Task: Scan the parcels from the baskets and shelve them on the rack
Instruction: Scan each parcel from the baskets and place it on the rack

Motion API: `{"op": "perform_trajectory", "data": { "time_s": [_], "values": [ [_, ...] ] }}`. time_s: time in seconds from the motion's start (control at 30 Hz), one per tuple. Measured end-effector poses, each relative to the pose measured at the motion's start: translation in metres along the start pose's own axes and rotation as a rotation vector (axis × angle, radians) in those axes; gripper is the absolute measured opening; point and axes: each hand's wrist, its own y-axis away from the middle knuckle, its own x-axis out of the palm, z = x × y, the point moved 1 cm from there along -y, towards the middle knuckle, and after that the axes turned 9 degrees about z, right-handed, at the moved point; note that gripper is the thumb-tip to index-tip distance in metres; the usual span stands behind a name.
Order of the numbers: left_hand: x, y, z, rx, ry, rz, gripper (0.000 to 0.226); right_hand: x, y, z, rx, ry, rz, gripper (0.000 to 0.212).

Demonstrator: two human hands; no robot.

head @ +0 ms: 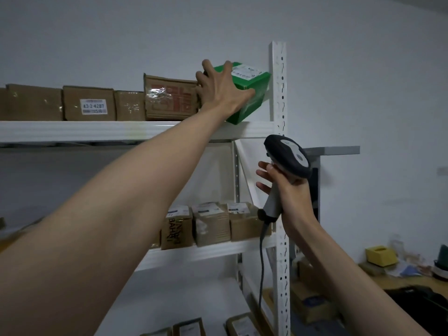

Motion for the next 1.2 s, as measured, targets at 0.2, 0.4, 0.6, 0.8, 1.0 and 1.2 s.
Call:
{"op": "perform_trajectory", "data": {
  "time_s": [0.2, 0.4, 0.6, 0.8, 1.0, 1.2],
  "values": [
    [0.025, -0.036, -0.003, -0.05, -0.28, 0.01, 0.085, -0.025, -0.01, -0.014, 0.007, 0.067, -0.039, 0.02],
    [0.031, -0.051, -0.003, -0.024, -0.459, 0.072, 0.116, -0.035, -0.014, -0.023, 0.033, 0.087, -0.073, 0.011],
    [0.046, -0.044, 0.001, 0.413, -0.504, 0.217, 0.127, -0.031, -0.013, -0.032, 0.049, 0.082, -0.044, 0.015],
    [0.037, -0.049, 0.021, 0.439, -0.602, 0.252, 0.099, -0.019, -0.013, -0.035, 0.082, 0.053, -0.039, 0.01],
    [0.034, -0.055, 0.035, 0.391, -0.696, 0.302, 0.112, -0.008, -0.01, -0.04, 0.098, 0.064, -0.016, 0.012],
    [0.031, -0.062, 0.044, 0.361, -0.684, 0.352, 0.122, -0.01, -0.006, -0.041, 0.111, 0.094, -0.024, 0.018]
  ]
}}
